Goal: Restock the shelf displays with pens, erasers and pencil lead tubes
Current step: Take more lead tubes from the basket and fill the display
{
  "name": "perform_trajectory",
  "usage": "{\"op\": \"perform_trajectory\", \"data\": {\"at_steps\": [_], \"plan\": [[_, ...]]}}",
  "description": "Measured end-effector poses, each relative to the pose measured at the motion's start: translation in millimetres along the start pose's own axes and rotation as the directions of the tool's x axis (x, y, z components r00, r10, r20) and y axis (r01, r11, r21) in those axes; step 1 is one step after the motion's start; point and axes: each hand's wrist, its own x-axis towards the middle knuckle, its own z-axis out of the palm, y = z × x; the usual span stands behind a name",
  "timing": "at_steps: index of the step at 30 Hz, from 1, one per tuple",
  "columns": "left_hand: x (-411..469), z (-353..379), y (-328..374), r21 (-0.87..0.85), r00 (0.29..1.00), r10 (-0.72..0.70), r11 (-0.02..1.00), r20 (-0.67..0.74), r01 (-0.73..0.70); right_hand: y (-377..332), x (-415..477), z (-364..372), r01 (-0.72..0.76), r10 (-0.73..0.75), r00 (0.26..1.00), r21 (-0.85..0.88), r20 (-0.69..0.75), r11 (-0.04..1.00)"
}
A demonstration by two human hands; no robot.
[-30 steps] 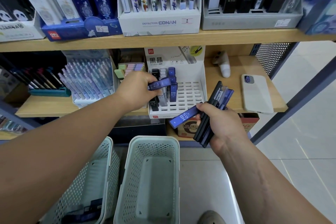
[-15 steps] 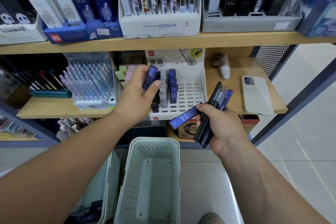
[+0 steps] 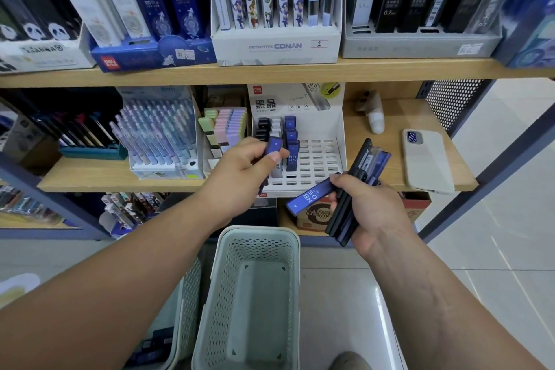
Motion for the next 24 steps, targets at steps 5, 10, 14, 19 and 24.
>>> {"op": "perform_trajectory", "data": {"at_steps": [5, 10, 14, 19, 24], "plan": [[12, -4, -2, -0.012, 0.999, 0.053, 0.999, 0.006, -0.053, 0, 1, 0, -0.008, 0.008, 1.000, 0.005, -0.006, 1.000], [24, -3, -6, 0.043, 0.989, 0.068, 0.997, -0.135, -0.062, -1, 2, -3, -0.019, 0.019, 1.000, 0.050, 0.004, 0.999], [38, -1, -7, 0.149, 0.985, 0.081, 0.987, -0.150, -0.059, -1, 5, -7, -0.015, 0.015, 1.000, 0.046, -0.001, 0.999], [49, 6, -3, 0.203, 0.989, 0.121, 0.974, -0.081, -0.103, -1, 9, -11, -0.005, 0.006, 1.000, 0.046, -0.006, 0.999], [57, 11, -4, 0.225, 0.993, 0.115, 0.969, -0.025, -0.107, -1, 9, -11, -0.004, 0.004, 1.000, 0.039, -0.013, 0.999]]}}
